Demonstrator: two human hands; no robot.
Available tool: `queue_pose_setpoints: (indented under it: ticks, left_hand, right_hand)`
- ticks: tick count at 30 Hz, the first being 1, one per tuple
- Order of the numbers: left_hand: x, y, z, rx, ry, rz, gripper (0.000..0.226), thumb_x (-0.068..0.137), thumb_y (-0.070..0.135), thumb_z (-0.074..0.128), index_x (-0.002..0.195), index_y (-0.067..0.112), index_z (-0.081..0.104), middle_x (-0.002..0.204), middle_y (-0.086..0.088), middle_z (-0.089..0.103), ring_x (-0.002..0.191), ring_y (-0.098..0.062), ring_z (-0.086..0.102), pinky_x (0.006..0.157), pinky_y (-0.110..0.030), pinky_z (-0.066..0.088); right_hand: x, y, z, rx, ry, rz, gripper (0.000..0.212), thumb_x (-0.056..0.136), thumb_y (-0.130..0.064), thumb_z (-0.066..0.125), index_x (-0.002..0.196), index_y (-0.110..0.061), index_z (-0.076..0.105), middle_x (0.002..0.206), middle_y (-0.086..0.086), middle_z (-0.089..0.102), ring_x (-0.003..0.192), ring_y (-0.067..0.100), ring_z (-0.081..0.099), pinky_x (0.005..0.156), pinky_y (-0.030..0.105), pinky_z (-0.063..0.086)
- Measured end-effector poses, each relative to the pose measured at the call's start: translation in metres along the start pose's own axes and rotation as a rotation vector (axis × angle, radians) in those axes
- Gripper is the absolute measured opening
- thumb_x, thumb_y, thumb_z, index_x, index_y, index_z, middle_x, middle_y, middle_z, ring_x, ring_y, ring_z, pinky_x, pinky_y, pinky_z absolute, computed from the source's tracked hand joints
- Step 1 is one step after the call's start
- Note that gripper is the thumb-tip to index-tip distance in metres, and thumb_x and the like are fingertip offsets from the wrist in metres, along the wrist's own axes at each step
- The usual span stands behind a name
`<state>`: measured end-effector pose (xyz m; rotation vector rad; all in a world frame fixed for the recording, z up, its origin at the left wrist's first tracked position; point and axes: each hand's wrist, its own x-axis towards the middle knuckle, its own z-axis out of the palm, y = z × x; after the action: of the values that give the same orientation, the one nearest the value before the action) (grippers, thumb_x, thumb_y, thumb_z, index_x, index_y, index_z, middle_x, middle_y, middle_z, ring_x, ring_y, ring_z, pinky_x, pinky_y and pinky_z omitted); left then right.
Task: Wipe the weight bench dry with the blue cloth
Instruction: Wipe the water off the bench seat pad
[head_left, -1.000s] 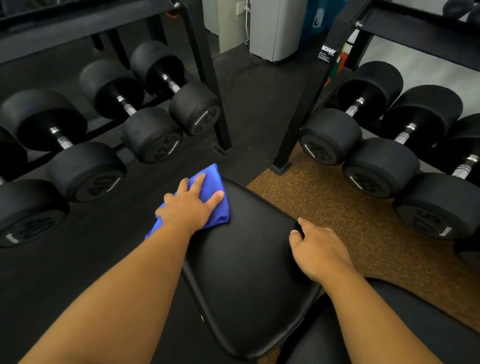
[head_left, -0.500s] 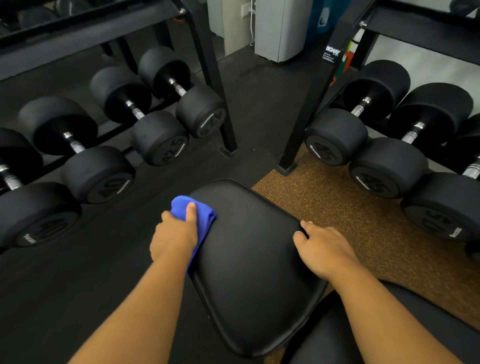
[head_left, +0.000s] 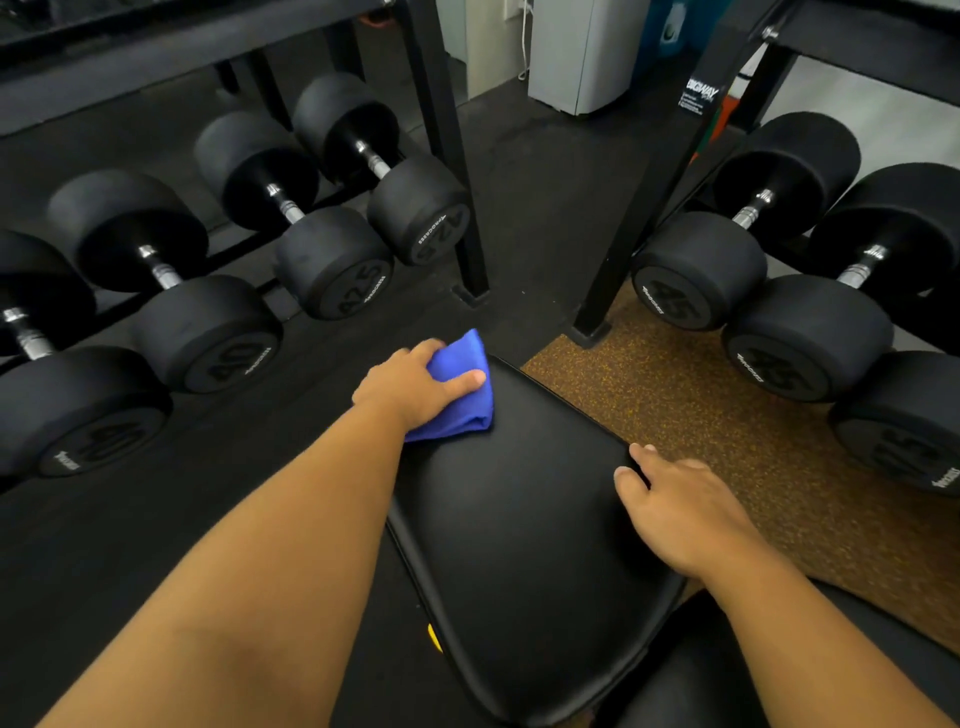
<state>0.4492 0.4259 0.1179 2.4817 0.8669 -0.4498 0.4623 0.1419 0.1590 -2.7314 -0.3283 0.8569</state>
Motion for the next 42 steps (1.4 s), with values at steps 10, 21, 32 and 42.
queue_pose_setpoints:
  ticks: [10,21,32,42]
  left_hand:
    - [-0.043,-0.025,0.013,-0.340,0.123,-0.454,0.091,0.079,0.081,0.032,0.132,0.009,0.047,0.133,-0.011,0.053,0.122,-0.034,0.049,0.089,-0.039,0.038]
    - [-0.192,0.016,0.108,-0.519,0.235,-0.643,0.060,0.086,0.068,0.036,0.110,0.014,0.042,0.113,-0.008,0.060,0.101,-0.033,0.061,0.072,-0.037,0.040]
    - [-0.182,0.016,0.114,-0.641,0.253,-0.705,0.065,0.084,0.070,0.040,0.117,0.013,0.041,0.118,-0.008,0.058,0.103,-0.034,0.059,0.072,-0.037,0.040]
    - [-0.095,-0.022,0.055,-0.644,0.252,-0.610,0.079,0.087,0.070,0.037,0.131,0.004,0.037,0.127,-0.017,0.054,0.113,-0.038,0.053,0.081,-0.039,0.037]
  right_hand:
    - [0.002,0.011,-0.006,0.059,-0.043,-0.023,0.052,0.101,-0.042,0.031,0.150,-0.027,0.030,0.158,-0.009,0.025,0.143,0.020,0.021,0.113,0.030,0.017]
    - [-0.005,0.005,-0.004,0.104,-0.057,-0.009,0.055,0.100,-0.042,0.033,0.153,-0.027,0.023,0.160,-0.008,0.020,0.145,0.019,0.015,0.113,0.034,0.019]
    - [-0.006,0.009,-0.003,0.071,-0.068,-0.036,0.056,0.100,-0.042,0.032,0.153,-0.028,0.020,0.160,-0.010,0.017,0.146,0.017,0.013,0.113,0.037,0.019]
    - [-0.004,0.016,-0.008,0.171,-0.090,-0.030,0.054,0.100,-0.041,0.031,0.152,-0.031,0.024,0.160,-0.010,0.019,0.145,0.019,0.017,0.113,0.038,0.019]
